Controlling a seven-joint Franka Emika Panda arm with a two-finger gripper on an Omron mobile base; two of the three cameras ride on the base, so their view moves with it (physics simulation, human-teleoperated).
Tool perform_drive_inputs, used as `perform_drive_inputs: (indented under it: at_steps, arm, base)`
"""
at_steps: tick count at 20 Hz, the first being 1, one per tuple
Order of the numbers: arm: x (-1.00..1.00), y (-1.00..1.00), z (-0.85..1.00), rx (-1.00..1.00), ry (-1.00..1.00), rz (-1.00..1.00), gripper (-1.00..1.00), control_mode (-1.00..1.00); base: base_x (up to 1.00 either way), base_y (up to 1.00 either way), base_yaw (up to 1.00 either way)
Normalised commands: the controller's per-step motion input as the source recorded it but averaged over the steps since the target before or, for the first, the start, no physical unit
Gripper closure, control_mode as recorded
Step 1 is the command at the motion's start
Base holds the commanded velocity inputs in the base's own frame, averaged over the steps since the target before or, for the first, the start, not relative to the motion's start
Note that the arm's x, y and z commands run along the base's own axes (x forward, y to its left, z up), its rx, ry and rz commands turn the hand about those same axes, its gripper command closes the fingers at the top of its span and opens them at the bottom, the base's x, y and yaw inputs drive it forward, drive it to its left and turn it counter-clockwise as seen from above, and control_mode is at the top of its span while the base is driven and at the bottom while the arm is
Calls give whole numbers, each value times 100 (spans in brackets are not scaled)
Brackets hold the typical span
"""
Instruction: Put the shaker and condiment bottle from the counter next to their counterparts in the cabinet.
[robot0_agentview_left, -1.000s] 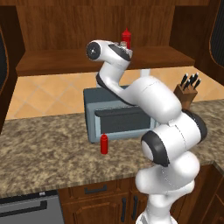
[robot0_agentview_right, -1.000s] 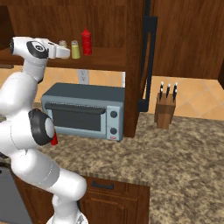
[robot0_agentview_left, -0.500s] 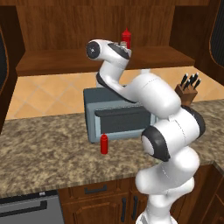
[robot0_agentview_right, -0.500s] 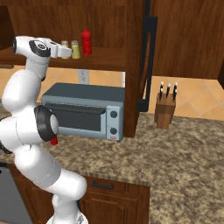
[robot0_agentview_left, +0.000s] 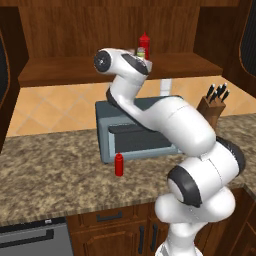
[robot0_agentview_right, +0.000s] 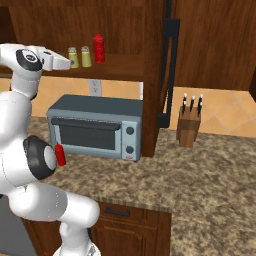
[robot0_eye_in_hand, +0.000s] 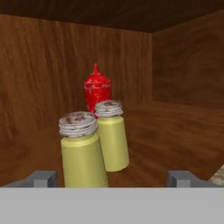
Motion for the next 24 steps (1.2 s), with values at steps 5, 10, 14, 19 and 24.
perform_drive_inputs:
  at_steps: [5,10,14,19,24]
  arm:
    - [-58,1,1,4,-1,1,-100,-100]
    - [-47,1,0,0,0,19,-100,-100]
    - [-63,-23,-17,0,0,43,-100,-100]
    - [-92,-45,-11,0,0,50,-100,-100]
    - [-100,-38,-20,0,0,50,-100,-100]
  base:
    - [0,0,0]
    - [0,0,0]
    - [0,0,0]
    - [0,0,0]
    - [0,0,0]
